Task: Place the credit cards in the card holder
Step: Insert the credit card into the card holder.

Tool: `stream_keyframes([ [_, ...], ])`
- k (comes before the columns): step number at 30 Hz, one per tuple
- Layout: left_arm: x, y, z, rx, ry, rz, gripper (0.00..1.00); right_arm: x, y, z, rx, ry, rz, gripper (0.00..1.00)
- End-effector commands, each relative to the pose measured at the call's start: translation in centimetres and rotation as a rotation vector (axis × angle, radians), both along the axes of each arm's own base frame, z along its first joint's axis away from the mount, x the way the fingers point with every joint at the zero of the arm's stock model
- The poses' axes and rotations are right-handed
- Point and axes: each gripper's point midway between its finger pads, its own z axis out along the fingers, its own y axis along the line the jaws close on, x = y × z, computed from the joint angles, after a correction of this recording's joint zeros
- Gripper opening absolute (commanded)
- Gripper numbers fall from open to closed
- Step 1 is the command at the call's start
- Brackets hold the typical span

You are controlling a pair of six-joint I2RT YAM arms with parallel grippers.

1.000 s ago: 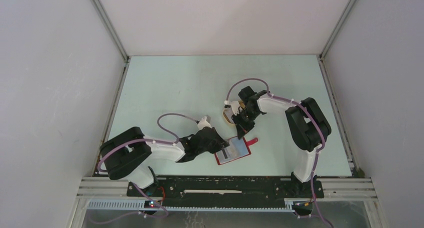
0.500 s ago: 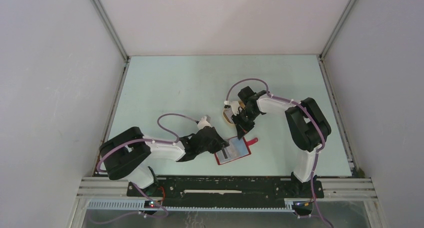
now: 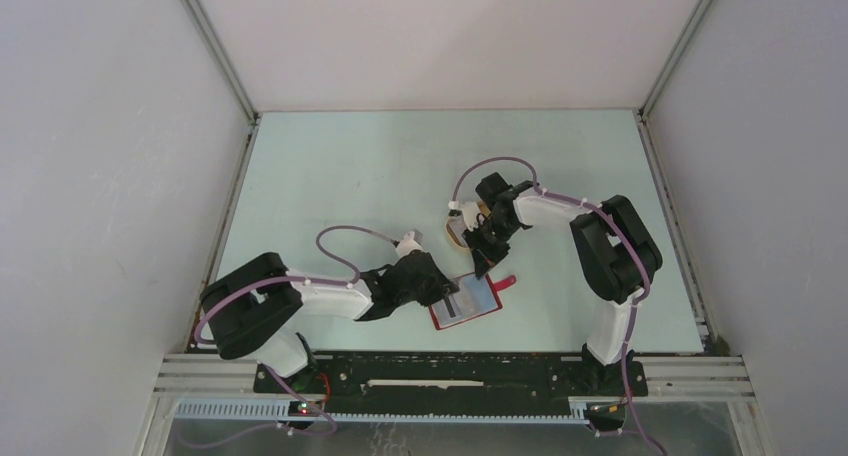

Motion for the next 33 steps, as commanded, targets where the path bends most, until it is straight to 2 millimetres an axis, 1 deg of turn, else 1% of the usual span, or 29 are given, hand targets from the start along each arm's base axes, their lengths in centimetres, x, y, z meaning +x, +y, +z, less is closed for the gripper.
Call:
stream_keyframes([
  [1, -3.5, 3.8, -5.6, 0.24, 0.149, -0.072, 0.0, 0.9, 0.6, 0.6, 0.002, -0.034, 0.0, 0.07],
  [10, -3.2, 3.9, -5.6, 0.253, 0.126, -0.081, 0.0, 0.8, 0.7, 0.6, 0.008, -0.03, 0.003, 0.07],
  [18, -3.0, 4.0, -5.6, 0.242, 0.112, -0.068, 0.0, 0.5, 1.2, 1.6, 0.049, -0.032, 0.016, 0.08],
  [30, -2.8, 3.8, -5.4, 0.236, 0.099, -0.071, 0.0, -0.3, 2.3, 4.4, 0.168, -0.042, 0.068, 0.13],
  [33, -2.7, 3.9, -5.4, 0.237, 0.095, -0.07, 0.01, -0.6, 2.5, 5.5, 0.208, -0.044, 0.087, 0.13],
])
